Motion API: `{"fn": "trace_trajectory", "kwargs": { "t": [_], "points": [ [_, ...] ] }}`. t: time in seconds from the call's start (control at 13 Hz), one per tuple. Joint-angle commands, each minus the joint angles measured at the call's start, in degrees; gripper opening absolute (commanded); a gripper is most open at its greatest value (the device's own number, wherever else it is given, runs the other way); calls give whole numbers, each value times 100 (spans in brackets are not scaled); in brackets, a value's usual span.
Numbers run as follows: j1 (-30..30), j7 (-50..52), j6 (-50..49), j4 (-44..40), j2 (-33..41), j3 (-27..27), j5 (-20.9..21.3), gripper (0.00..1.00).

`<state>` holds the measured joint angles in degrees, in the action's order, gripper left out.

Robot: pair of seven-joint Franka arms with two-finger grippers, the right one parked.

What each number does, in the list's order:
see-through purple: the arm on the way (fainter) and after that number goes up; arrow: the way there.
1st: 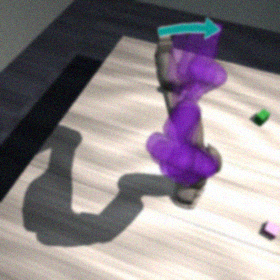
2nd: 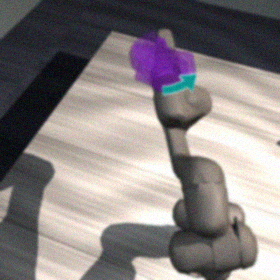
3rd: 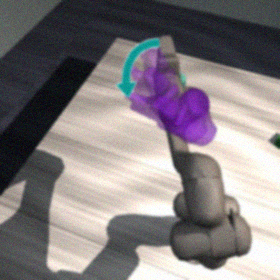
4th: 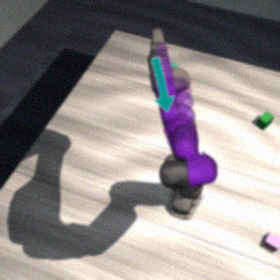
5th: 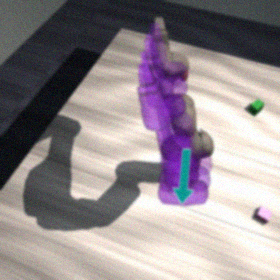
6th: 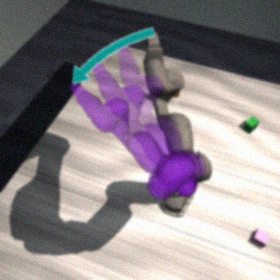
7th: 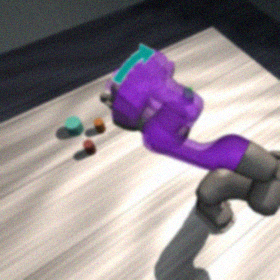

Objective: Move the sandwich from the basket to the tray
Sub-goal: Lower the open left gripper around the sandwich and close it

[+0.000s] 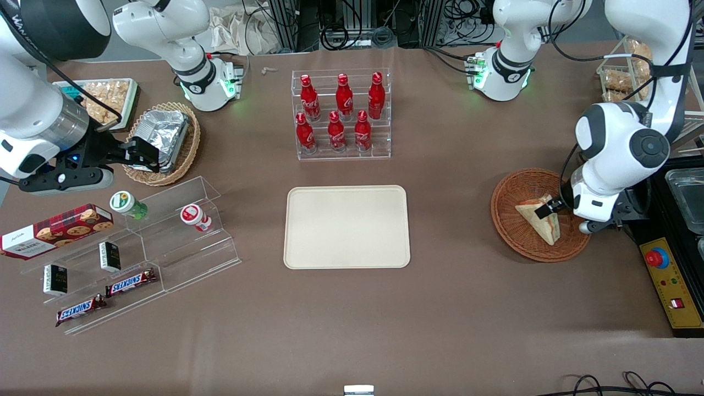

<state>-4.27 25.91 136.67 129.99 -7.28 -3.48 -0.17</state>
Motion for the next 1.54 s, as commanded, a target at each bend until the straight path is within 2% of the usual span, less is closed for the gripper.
{"fn": "trace_trajectory", "kwargs": {
  "t": [0.0,0.23,0.54,0.69,0.77,0.85,0.92,1.15,1.46],
  "points": [
    [66,116,369,298,34,23,-53,100],
    [58,116,1087,667,-115,23,-44,100],
    [58,108,2265,922,-694,32,-44,100],
    [40,116,2382,923,-757,32,-53,100],
    [31,195,2374,923,-722,32,-53,82],
    [31,404,2365,914,-661,23,-53,36],
    [40,389,2339,923,-582,32,-36,0],
    [40,380,2120,870,-292,23,26,0],
    [31,371,506,319,208,32,61,0]
  ]
}}
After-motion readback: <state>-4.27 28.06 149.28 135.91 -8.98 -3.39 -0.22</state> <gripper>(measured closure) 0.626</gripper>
